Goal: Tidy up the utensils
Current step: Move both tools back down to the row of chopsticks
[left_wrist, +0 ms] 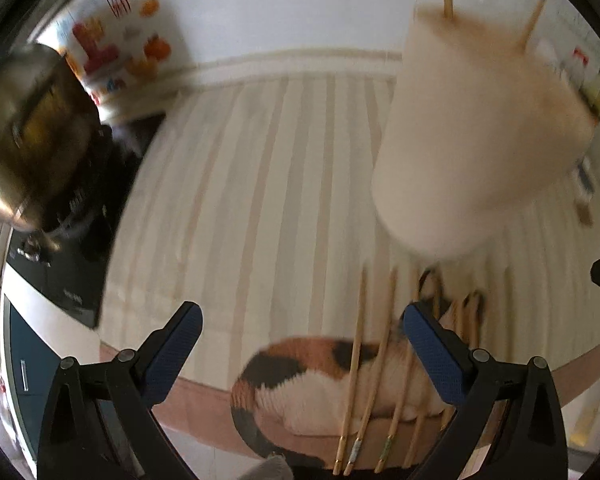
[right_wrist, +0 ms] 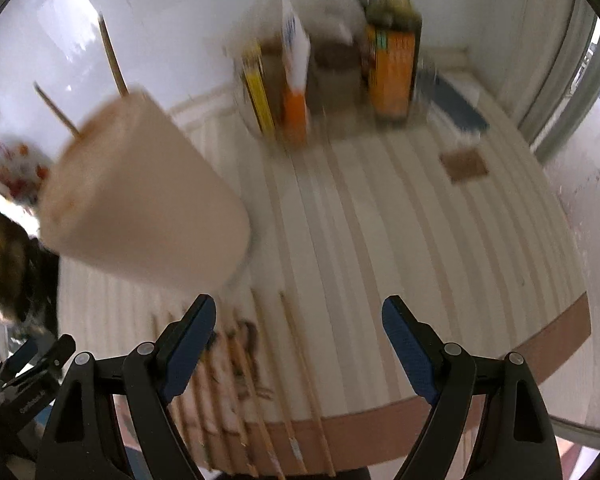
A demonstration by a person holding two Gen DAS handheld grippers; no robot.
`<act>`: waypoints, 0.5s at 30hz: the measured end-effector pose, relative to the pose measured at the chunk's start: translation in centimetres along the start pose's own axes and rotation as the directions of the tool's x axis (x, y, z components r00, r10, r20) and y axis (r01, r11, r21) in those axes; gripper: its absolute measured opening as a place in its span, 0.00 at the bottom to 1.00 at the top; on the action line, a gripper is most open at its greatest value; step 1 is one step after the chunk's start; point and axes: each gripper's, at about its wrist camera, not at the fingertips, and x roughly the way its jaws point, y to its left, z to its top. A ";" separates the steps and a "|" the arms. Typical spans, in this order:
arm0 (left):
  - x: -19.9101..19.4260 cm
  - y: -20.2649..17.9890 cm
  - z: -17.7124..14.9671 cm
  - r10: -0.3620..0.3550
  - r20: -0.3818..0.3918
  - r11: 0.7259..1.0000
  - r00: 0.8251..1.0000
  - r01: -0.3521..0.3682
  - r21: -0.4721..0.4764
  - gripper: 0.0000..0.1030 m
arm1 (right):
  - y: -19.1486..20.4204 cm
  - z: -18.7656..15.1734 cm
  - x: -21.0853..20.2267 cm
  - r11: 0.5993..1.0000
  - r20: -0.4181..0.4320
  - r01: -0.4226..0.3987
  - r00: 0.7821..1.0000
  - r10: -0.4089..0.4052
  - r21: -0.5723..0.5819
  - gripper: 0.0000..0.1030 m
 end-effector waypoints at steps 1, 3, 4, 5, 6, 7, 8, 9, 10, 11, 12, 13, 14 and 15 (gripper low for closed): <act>1.0 -0.2 -0.5 0.003 -0.026 1.000 1.000 -0.003 0.003 1.00 | -0.3 -0.7 0.9 1.000 -0.025 0.009 1.000 -0.009 -0.004 0.84; 2.5 -0.5 -0.9 -0.019 -0.067 1.000 0.998 0.020 0.006 0.98 | -0.7 -1.6 2.2 1.000 -0.058 0.018 0.998 -0.019 -0.012 0.84; 3.4 -0.6 -1.1 -0.034 -0.094 0.999 0.995 0.034 0.004 0.93 | -1.0 -1.9 2.8 1.000 -0.074 0.025 0.997 -0.026 -0.013 0.84; 4.3 -0.7 -1.3 -0.044 -0.116 0.999 0.992 0.045 0.005 0.83 | -1.2 -2.2 3.4 1.000 -0.089 0.027 0.996 -0.028 -0.011 0.83; 5.1 -0.9 -1.5 -0.054 -0.139 0.998 0.989 0.056 0.008 0.76 | -1.3 -2.3 4.0 1.000 -0.108 0.025 0.994 -0.026 -0.007 0.79; 5.6 -1.0 -1.5 -0.058 -0.155 0.998 0.986 0.060 0.010 0.65 | -1.4 -2.7 4.8 1.000 -0.133 0.018 0.991 -0.019 -0.008 0.76; 6.4 -1.2 -1.6 -0.061 -0.179 0.998 0.982 0.065 0.015 0.59 | -1.5 -3.2 5.8 1.000 -0.168 0.009 0.986 -0.012 -0.016 0.67; 6.9 -1.4 -1.7 -0.067 -0.189 0.997 0.980 0.071 0.017 0.55 | -1.5 -3.4 6.5 1.000 -0.191 0.008 0.982 -0.013 -0.025 0.58; 7.5 -1.7 -1.8 -0.070 -0.201 0.997 0.977 0.076 0.023 0.45 | -1.2 -3.8 7.1 0.999 -0.209 0.005 0.978 -0.013 -0.038 0.55; 7.8 -1.8 -1.8 -0.067 -0.210 0.997 0.975 0.074 0.029 0.38 | -1.1 -4.1 7.7 0.999 -0.224 0.003 0.974 -0.015 -0.051 0.51; 8.3 -2.1 -1.9 -0.064 -0.222 0.997 0.973 0.074 0.036 0.36 | -1.0 -4.3 8.0 0.998 -0.233 0.004 0.972 -0.018 -0.058 0.48; 8.7 -2.3 -2.0 -0.063 -0.232 0.996 0.971 0.074 0.040 0.31 | -0.8 -4.5 8.5 0.998 -0.244 0.003 0.969 -0.020 -0.070 0.47; 9.1 -2.5 -2.1 -0.060 -0.240 0.996 0.969 0.072 0.043 0.29 | -0.6 -4.9 9.1 0.997 -0.258 0.001 0.966 -0.022 -0.083 0.44; 9.5 -2.7 -2.2 -0.058 -0.251 0.996 0.966 0.071 0.045 0.29 | -0.4 -5.1 9.3 0.996 -0.264 0.000 0.964 -0.023 -0.088 0.43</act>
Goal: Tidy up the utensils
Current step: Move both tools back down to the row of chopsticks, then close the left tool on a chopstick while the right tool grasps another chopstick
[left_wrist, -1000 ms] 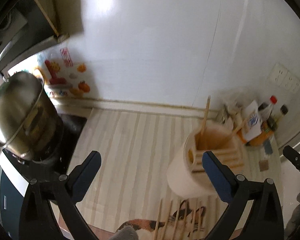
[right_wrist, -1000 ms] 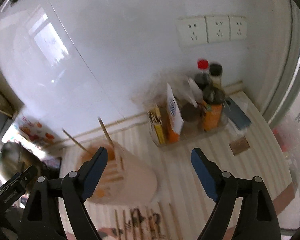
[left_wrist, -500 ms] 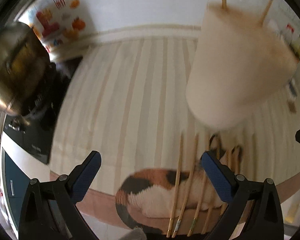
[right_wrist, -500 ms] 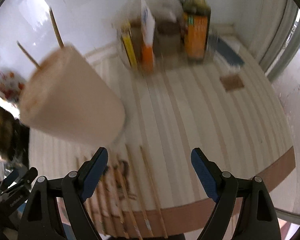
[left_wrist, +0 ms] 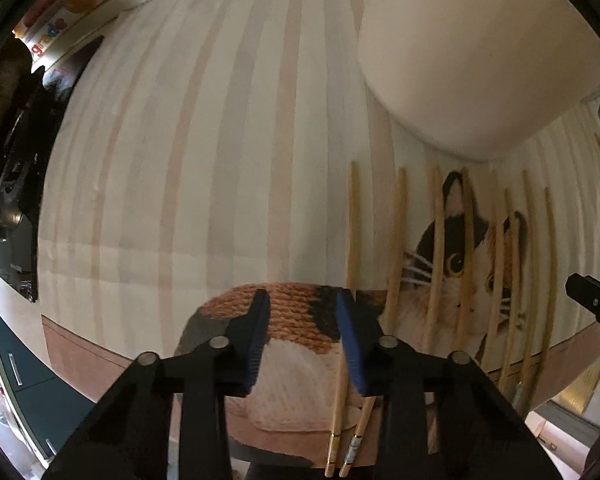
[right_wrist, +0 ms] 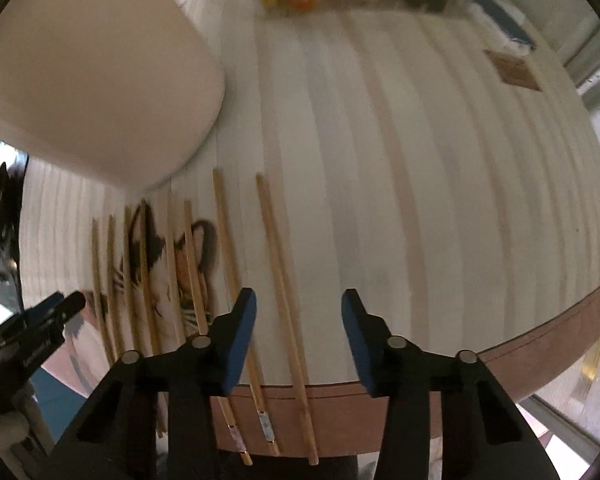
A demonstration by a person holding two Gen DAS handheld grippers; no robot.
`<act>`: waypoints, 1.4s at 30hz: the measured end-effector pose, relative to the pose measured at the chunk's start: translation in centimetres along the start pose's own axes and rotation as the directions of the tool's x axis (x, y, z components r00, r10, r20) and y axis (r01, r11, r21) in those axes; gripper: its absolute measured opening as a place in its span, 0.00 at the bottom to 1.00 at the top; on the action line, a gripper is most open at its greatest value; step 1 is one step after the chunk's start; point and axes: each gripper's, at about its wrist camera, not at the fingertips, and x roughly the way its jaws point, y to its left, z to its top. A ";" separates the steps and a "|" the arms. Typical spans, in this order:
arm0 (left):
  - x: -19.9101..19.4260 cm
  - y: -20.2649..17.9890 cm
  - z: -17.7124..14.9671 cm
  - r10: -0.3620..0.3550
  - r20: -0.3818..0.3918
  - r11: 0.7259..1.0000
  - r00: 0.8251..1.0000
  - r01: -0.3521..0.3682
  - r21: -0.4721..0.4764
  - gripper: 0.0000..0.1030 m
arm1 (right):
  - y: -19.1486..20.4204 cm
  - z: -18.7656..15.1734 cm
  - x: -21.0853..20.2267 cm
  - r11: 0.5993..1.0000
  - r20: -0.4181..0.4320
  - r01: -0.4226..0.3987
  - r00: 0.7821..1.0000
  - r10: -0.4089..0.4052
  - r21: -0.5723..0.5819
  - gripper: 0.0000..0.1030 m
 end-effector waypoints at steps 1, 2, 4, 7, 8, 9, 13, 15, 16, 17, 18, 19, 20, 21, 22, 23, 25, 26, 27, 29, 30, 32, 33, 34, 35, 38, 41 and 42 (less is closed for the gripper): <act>0.4 -0.1 0.0 -0.003 -0.009 1.000 1.000 0.003 0.002 0.24 | 0.2 -0.1 0.5 1.000 -0.011 0.004 1.000 -0.004 -0.010 0.42; 0.9 0.0 0.0 -0.005 -0.021 1.000 1.000 0.005 0.001 0.15 | 0.3 -0.2 0.7 1.000 -0.017 0.008 1.000 -0.008 -0.017 0.42; 1.2 0.2 0.0 -0.014 -0.020 1.000 1.000 0.014 -0.005 0.12 | 0.6 -0.4 1.2 0.999 -0.029 0.022 0.999 -0.023 -0.032 0.42; 1.3 0.1 0.1 -0.019 -0.019 1.000 1.000 0.019 0.005 0.03 | 1.1 -0.8 2.2 0.996 -0.052 0.051 0.997 -0.055 -0.070 0.29; 1.5 0.7 0.2 -0.015 -0.019 1.000 1.000 0.016 0.009 0.03 | 1.3 -1.1 2.4 0.994 -0.052 0.070 0.996 -0.075 -0.083 0.22; 1.6 0.7 0.2 -0.013 -0.019 1.000 1.000 0.013 0.011 0.03 | 1.0 -1.2 2.5 0.992 -0.041 0.083 0.995 -0.087 -0.093 0.12; 1.8 1.5 -1.0 -0.010 -0.020 1.000 1.000 0.011 0.020 0.03 | 0.7 -2.4 2.2 0.991 -0.038 0.109 0.993 -0.112 -0.084 0.07; 1.9 2.0 -1.4 -0.039 -0.030 0.999 0.999 0.039 0.006 0.03 | 0.2 -2.9 2.1 0.991 -0.042 0.111 0.993 -0.115 -0.076 0.07; 1.8 2.6 -1.3 -0.100 -0.030 0.994 0.995 0.099 -0.038 0.04 | -0.3 -3.1 2.0 0.992 -0.046 0.109 0.993 -0.112 -0.068 0.07; 1.5 3.4 -2.2 -0.154 -0.026 0.985 0.988 0.151 -0.085 0.06 | -0.6 -3.4 1.9 0.993 -0.050 0.100 0.993 -0.103 -0.057 0.07; 1.5 4.0 -2.1 -0.198 -0.026 0.973 0.980 0.194 -0.124 0.06 | -0.9 -3.5 1.8 0.994 -0.053 0.093 0.994 -0.095 -0.050 0.07; 1.6 4.6 -1.9 -0.245 -0.027 0.958 0.969 0.237 -0.162 0.09 | -1.3 -3.7 1.7 0.996 -0.059 0.083 0.995 -0.085 -0.038 0.07; 1.7 5.0 -1.8 -0.257 -0.027 0.953 0.966 0.248 -0.176 0.16 | -2.0 -3.8 1.6 0.997 -0.062 0.078 0.995 -0.080 -0.029 0.07; 1.7 5.1 -1.6 -0.252 -0.025 0.954 0.967 0.244 -0.175 0.20 | -2.5 -3.8 1.4 0.997 -0.065 0.072 0.995 -0.073 -0.016 0.07; 1.6 5.1 -1.5 -0.246 -0.021 0.957 0.969 0.240 -0.163 0.26 | -3.5 -4.2 1.5 0.998 -0.066 0.068 0.996 -0.068 -0.009 0.07; 1.6 4.8 -1.4 -0.242 -0.018 0.960 0.970 0.237 -0.148 0.27 | -4.0 -3.8 1.5 0.998 -0.067 0.067 0.995 -0.067 -0.005 0.07; 1.4 4.1 -1.0 -0.246 -0.019 0.963 0.969 0.242 -0.123 0.27 | -4.4 -4.0 1.4 0.997 -0.066 0.077 0.995 -0.078 -0.010 0.07; 1.4 3.5 -0.9 -0.239 -0.020 0.967 0.971 0.236 -0.100 0.27 | -4.5 -4.0 1.3 0.996 -0.065 0.083 0.994 -0.084 -0.013 0.07; 1.4 3.0 -0.7 -0.231 -0.021 0.970 0.973 0.228 -0.081 0.27 | -4.2 -3.6 1.4 0.996 -0.065 0.088 0.994 -0.089 -0.016 0.07; 1.6 1.7 -0.6 -0.175 -0.031 0.984 0.984 0.174 -0.029 0.26 | -4.1 -3.6 1.5 0.995 -0.065 0.097 0.993 -0.098 -0.022 0.07; 1.9 1.1 -0.6 -0.136 -0.037 0.991 0.990 0.136 -0.003 0.25 | -4.3 -3.6 1.5 0.995 -0.065 0.101 0.993 -0.103 -0.024 0.07; 1.9 0.3 -0.7 -0.079 -0.017 0.996 0.997 0.080 0.038 0.16 | -3.5 -3.3 2.2 0.994 -0.066 0.109 0.992 -0.111 -0.028 0.07; 1.8 0.1 -0.8 -0.051 -0.009 0.997 0.999 0.051 0.056 0.11 | -3.2 -3.3 2.4 0.993 -0.065 0.115 0.991 -0.117 -0.032 0.07; 1.9 0.2 -0.9 -0.051 -0.009 0.997 0.999 0.051 0.063 0.05 | -2.6 -3.1 2.7 0.992 -0.065 0.119 0.991 -0.121 -0.034 0.07; 2.0 -0.4 -0.9 -0.049 -0.011 0.997 0.999 0.050 0.063 0.05 | -2.6 -3.1 2.8 0.992 -0.064 0.122 0.990 -0.124 -0.036 0.07; 1.8 1.0 -1.7 -0.030 -0.015 0.998 0.999 0.031 0.061 0.05 | -1.0 -3.2 2.7 0.991 -0.064 0.130 0.989 -0.132 -0.036 0.07; 1.8 1.1 -2.6 -0.029 -0.012 0.998 1.000 0.029 0.058 0.05 | -0.2 -3.3 2.8 0.991 -0.078 0.130 0.988 -0.133 -0.043 0.07; 1.8 1.0 -2.9 -0.027 -0.007 0.998 1.000 0.027 0.056 0.05 | -0.2 -3.4 2.8 0.990 -0.079 0.133 0.987 -0.136 -0.049 0.07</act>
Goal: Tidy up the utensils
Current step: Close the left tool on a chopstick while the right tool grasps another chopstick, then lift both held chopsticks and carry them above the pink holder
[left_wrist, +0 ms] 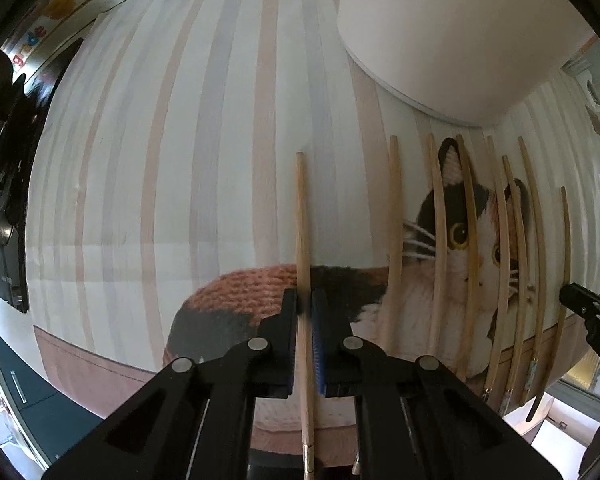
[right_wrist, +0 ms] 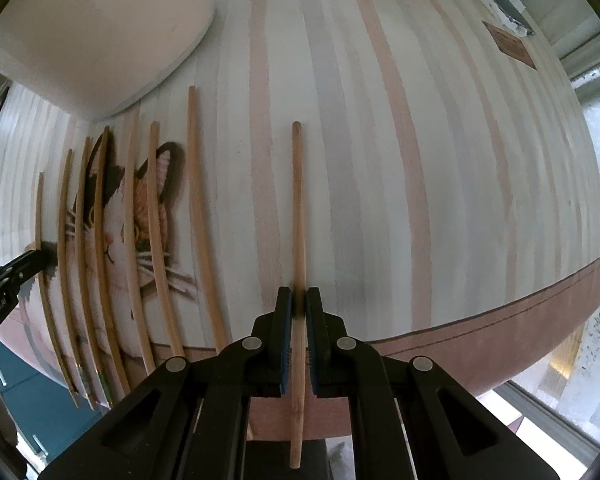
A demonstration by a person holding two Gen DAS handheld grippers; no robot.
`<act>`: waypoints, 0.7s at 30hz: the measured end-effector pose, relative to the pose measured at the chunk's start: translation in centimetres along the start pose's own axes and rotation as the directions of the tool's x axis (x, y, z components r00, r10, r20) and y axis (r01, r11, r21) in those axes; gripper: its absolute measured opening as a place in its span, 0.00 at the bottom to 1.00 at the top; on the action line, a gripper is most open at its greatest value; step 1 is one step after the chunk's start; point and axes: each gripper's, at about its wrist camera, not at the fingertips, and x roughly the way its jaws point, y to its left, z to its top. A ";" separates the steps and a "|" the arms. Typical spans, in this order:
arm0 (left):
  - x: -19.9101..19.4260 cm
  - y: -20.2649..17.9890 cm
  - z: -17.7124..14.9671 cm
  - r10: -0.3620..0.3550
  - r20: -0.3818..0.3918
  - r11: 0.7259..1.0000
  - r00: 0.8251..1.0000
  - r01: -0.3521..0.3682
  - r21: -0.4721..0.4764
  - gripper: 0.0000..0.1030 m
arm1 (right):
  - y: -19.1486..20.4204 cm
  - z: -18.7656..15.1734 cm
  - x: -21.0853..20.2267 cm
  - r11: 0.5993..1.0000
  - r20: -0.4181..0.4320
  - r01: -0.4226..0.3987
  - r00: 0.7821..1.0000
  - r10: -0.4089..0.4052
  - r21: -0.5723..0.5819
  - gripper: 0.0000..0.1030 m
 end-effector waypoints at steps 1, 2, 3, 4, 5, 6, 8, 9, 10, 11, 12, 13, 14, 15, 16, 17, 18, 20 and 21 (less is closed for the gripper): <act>0.0 -0.2 0.1 0.004 0.002 1.000 1.000 -0.004 0.001 0.05 | 0.1 0.0 0.0 1.000 -0.001 0.007 1.000 -0.007 -0.006 0.07; -0.2 -0.7 -0.4 0.009 0.002 1.000 1.000 -0.009 0.001 0.05 | 0.2 0.0 0.1 1.000 -0.003 0.012 1.000 -0.012 -0.008 0.07; -0.4 -0.9 -0.1 0.011 0.001 1.000 1.000 -0.011 0.002 0.05 | 0.5 0.0 0.2 1.000 -0.003 0.013 1.000 -0.013 -0.008 0.07; -0.5 -1.3 0.1 0.012 0.000 1.000 1.000 -0.012 0.003 0.05 | 0.8 0.0 0.3 1.000 -0.003 0.014 1.000 -0.014 -0.005 0.07; -0.4 -1.5 0.2 0.013 0.000 1.000 1.000 -0.013 0.004 0.05 | 1.0 0.2 0.3 1.000 -0.004 0.013 1.000 -0.013 0.001 0.07; -0.4 -1.7 -0.1 0.014 0.002 1.000 1.000 -0.014 0.005 0.05 | 1.0 0.4 0.3 1.000 -0.006 0.014 1.000 -0.014 0.003 0.08; -0.3 -2.2 -0.1 0.015 0.003 1.000 1.000 -0.015 0.004 0.05 | 1.5 0.8 0.4 1.000 -0.009 0.022 1.000 -0.022 -0.002 0.08; -0.3 -2.2 -0.1 0.015 0.002 1.000 1.000 -0.015 0.005 0.05 | 1.6 1.0 0.5 1.000 -0.009 0.024 1.000 -0.024 -0.006 0.08; -0.2 -2.4 0.0 0.014 0.002 1.000 1.000 -0.014 0.004 0.05 | 1.8 1.3 0.5 1.000 -0.010 0.024 1.000 -0.024 -0.008 0.08; -0.1 -2.5 0.3 0.012 0.002 1.000 1.000 -0.012 0.001 0.05 | 1.8 1.5 0.6 1.000 -0.010 0.024 1.000 -0.024 -0.009 0.08; 0.0 -2.6 0.2 0.007 0.001 1.000 1.000 -0.007 -0.004 0.05 | 1.9 1.6 0.7 1.000 -0.011 0.024 1.000 -0.024 -0.009 0.08; -0.3 -2.0 0.7 0.004 0.000 1.000 1.000 -0.004 -0.004 0.05 | 1.8 1.6 0.7 1.000 -0.010 0.024 1.000 -0.024 -0.010 0.08; -0.4 -1.7 0.9 -0.001 -0.002 1.000 1.000 0.001 -0.005 0.05 | 1.9 1.7 0.7 1.000 -0.010 0.025 1.000 -0.026 -0.013 0.08; -0.5 -1.5 1.0 -0.003 -0.003 1.000 1.000 0.003 -0.005 0.05 | 2.0 1.8 0.7 1.000 -0.008 0.027 1.000 -0.027 -0.015 0.08; -0.5 -1.5 0.9 -0.004 -0.003 1.000 1.000 0.004 -0.005 0.05 | 2.1 1.9 0.7 0.999 -0.007 0.029 1.000 -0.029 -0.017 0.08; -0.6 -1.1 1.0 -0.006 -0.002 1.000 1.000 0.006 -0.003 0.05 | 2.1 2.0 0.7 0.999 -0.005 0.030 1.000 -0.030 -0.019 0.08; -0.6 -0.9 1.0 -0.007 0.000 1.000 1.000 0.007 -0.006 0.05 | 2.1 2.0 0.7 0.999 -0.003 0.031 1.000 -0.031 -0.019 0.08; -0.6 -0.6 1.0 -0.009 0.005 1.000 1.000 0.009 -0.016 0.05 | 2.3 2.2 0.7 0.999 0.000 0.036 0.999 -0.036 -0.023 0.09; -0.6 -0.6 1.0 -0.008 0.007 1.000 1.000 0.008 -0.017 0.05 | 2.4 2.2 0.7 0.999 0.002 0.039 0.999 -0.039 -0.026 0.09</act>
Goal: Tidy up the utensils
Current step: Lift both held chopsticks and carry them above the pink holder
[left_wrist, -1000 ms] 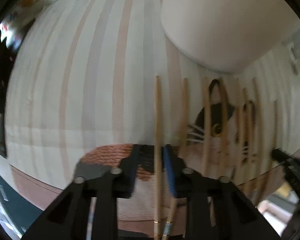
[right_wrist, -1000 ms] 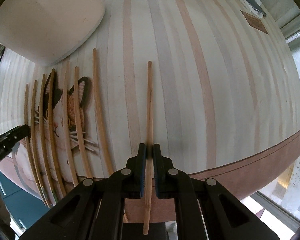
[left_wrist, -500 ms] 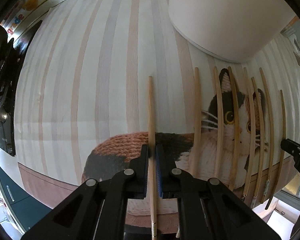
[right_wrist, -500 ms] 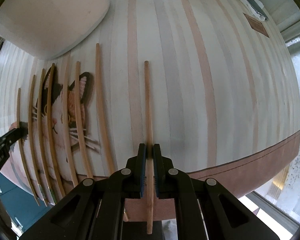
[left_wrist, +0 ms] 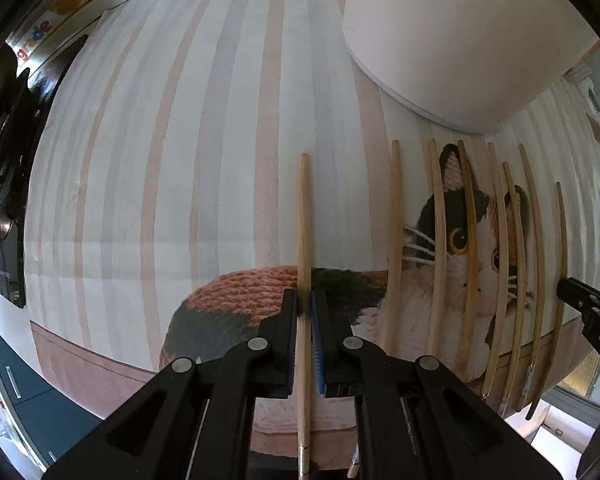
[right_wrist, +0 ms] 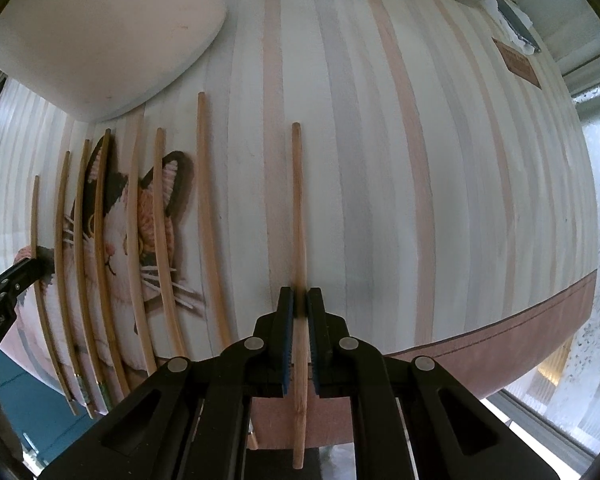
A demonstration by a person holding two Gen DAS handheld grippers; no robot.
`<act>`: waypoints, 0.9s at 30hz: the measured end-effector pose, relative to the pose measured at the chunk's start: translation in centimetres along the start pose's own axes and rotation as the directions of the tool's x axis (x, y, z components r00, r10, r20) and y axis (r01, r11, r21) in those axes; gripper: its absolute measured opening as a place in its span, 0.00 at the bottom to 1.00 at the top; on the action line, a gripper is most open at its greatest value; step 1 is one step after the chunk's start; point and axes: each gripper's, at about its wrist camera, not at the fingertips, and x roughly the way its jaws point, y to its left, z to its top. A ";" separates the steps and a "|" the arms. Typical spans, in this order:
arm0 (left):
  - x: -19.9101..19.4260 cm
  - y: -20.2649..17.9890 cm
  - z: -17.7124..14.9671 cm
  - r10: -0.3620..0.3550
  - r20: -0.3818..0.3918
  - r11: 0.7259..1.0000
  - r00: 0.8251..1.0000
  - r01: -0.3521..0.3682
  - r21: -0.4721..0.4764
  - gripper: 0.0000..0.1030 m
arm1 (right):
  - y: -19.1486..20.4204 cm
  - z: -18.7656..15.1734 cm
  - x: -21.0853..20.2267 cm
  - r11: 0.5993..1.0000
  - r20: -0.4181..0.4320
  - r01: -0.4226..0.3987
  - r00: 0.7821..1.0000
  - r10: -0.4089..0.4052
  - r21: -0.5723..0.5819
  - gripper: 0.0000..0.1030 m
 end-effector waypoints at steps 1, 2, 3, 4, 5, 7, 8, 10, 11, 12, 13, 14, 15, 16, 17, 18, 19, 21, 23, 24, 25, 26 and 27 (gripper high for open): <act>0.0 0.1 0.0 0.001 0.003 1.000 1.000 -0.001 -0.003 0.05 | 0.1 0.0 0.0 1.000 0.003 0.001 1.000 -0.001 0.000 0.09; 0.0 0.1 0.0 0.001 0.004 1.000 1.000 -0.001 -0.006 0.05 | 0.1 0.0 0.0 1.000 0.005 0.002 1.000 -0.002 0.003 0.09; -0.1 0.2 0.0 0.002 0.007 1.000 1.000 -0.002 -0.011 0.05 | 0.1 0.0 0.0 1.000 0.007 0.002 1.000 -0.002 0.006 0.09; -0.1 0.2 -0.1 0.008 0.012 1.000 1.000 -0.008 -0.013 0.05 | 0.1 -0.1 -0.1 1.000 0.010 0.002 1.000 -0.002 0.010 0.08; -0.3 0.4 -0.1 0.025 0.025 1.000 0.999 -0.025 -0.016 0.05 | 0.1 -0.2 -0.1 1.000 0.015 0.000 1.000 0.000 0.020 0.07; -1.0 0.7 -0.2 0.044 0.053 0.999 0.998 -0.043 -0.022 0.05 | -0.2 -0.4 -0.2 0.999 0.025 -0.006 1.000 0.005 0.032 0.07; -1.4 0.8 -0.2 0.052 0.066 0.998 0.996 -0.051 -0.023 0.05 | -0.4 -0.6 -0.3 0.999 0.033 -0.006 0.999 0.004 0.042 0.07; -2.3 1.1 -0.1 0.068 0.093 0.998 0.993 -0.066 -0.023 0.04 | -0.8 -1.0 -0.9 0.999 0.060 -0.002 0.998 -0.001 0.051 0.07; -2.7 1.2 -0.1 0.074 0.105 0.997 0.992 -0.072 -0.023 0.04 | -0.9 -1.1 -1.2 0.999 0.074 0.000 0.997 -0.004 0.052 0.07; -3.0 1.3 -0.1 0.078 0.114 0.997 0.990 -0.076 -0.024 0.04 | -1.0 -1.2 -1.5 0.999 0.084 0.002 0.996 -0.006 0.052 0.07; -3.5 1.5 0.0 0.082 0.126 0.996 0.989 -0.079 -0.026 0.04 | -1.0 -1.3 -2.0 0.999 0.101 0.006 0.995 -0.012 0.051 0.07; -3.9 1.6 0.0 0.086 0.137 0.996 0.987 -0.082 -0.029 0.04 | -1.0 -1.4 -2.3 0.999 0.113 0.009 0.993 -0.015 0.051 0.07; -4.3 1.7 0.1 0.090 0.147 0.996 0.985 -0.087 -0.031 0.04 | -1.1 -1.5 -2.7 0.999 0.124 0.011 0.992 -0.017 0.050 0.07; -4.8 1.8 0.1 0.095 0.161 0.995 0.982 -0.090 -0.037 0.04 | -1.1 -1.6 -3.1 0.999 0.137 0.012 0.990 -0.019 0.051 0.07; -5.3 2.0 0.0 0.098 0.172 0.995 0.980 -0.091 -0.045 0.04 | -1.1 -1.7 -3.7 0.999 0.157 0.012 0.987 -0.020 0.053 0.07; -5.6 2.0 0.1 0.101 0.182 0.994 0.978 -0.092 -0.054 0.04 | -1.1 -1.8 -4.0 0.998 0.167 0.012 0.986 -0.021 0.054 0.07; -6.2 2.3 0.2 0.102 0.198 0.994 0.975 -0.092 -0.063 0.04 | -1.2 -1.8 -4.5 0.998 0.181 0.012 0.983 -0.022 0.055 0.07; -7.1 2.3 0.3 0.106 0.219 0.993 0.970 -0.092 -0.075 0.04 | -1.1 -2.1 -5.6 0.998 0.210 0.006 0.977 -0.019 0.061 0.07; -8.1 2.2 0.4 0.106 0.246 0.993 0.963 -0.088 -0.084 0.04 | -1.2 -2.1 -6.7 0.998 0.247 -0.005 0.969 -0.011 0.065 0.07; -8.6 2.2 0.6 0.108 0.257 0.992 0.960 -0.088 -0.086 0.04 | -1.2 -2.2 -7.1 0.998 0.259 -0.007 0.966 -0.010 0.066 0.07; -9.0 2.2 0.7 0.108 0.268 0.992 0.957 -0.088 -0.086 0.04 | -1.1 -2.2 -7.5 0.998 0.276 -0.009 0.961 -0.010 0.066 0.07; -9.7 2.2 0.7 0.109 0.283 0.992 0.953 -0.088 -0.086 0.04 | -1.1 -2.2 -8.3 0.998 0.300 -0.009 0.954 -0.011 0.064 0.07; -10.3 2.3 0.7 0.111 0.301 0.992 0.947 -0.089 -0.086 0.04 | -1.0 -2.0 -8.7 0.998 0.311 -0.009 0.950 -0.011 0.061 0.07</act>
